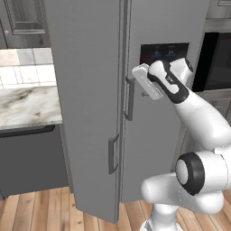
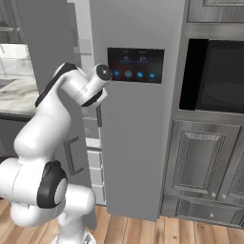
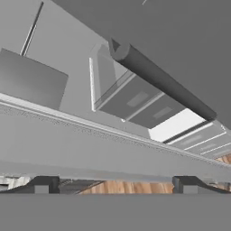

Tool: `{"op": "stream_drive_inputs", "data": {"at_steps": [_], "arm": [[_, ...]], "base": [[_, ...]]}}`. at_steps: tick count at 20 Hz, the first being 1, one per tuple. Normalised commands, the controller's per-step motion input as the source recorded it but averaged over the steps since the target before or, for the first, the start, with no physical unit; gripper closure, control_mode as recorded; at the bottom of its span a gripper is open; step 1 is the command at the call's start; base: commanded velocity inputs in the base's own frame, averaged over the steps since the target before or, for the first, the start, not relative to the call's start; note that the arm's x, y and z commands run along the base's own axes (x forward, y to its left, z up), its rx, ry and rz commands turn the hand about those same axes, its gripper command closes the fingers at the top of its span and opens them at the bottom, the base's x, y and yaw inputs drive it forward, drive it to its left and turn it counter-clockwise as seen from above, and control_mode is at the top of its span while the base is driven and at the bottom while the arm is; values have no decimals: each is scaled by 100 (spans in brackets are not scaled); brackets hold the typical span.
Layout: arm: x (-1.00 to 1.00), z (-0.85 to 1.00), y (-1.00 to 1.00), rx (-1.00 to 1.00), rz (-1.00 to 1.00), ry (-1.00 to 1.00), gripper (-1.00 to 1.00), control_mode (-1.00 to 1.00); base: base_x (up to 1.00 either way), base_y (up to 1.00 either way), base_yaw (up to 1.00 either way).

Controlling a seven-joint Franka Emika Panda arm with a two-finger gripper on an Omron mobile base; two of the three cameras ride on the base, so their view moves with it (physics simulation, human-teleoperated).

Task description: Take the lemon wedge from the fridge and place it on the plate with fish on the dining counter.

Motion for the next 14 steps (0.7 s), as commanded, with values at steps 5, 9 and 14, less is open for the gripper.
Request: {"op": "stream_drive_inputs", "data": {"at_steps": [5,9,14], "arm": [[39,0,0,0,0,4,-100,-100],[25,0,4,0,0,4,-100,-100],[13,0,27,0,0,3,-100,-100]], "base": [[0,0,0],[0,0,0],[0,0,0]]}}
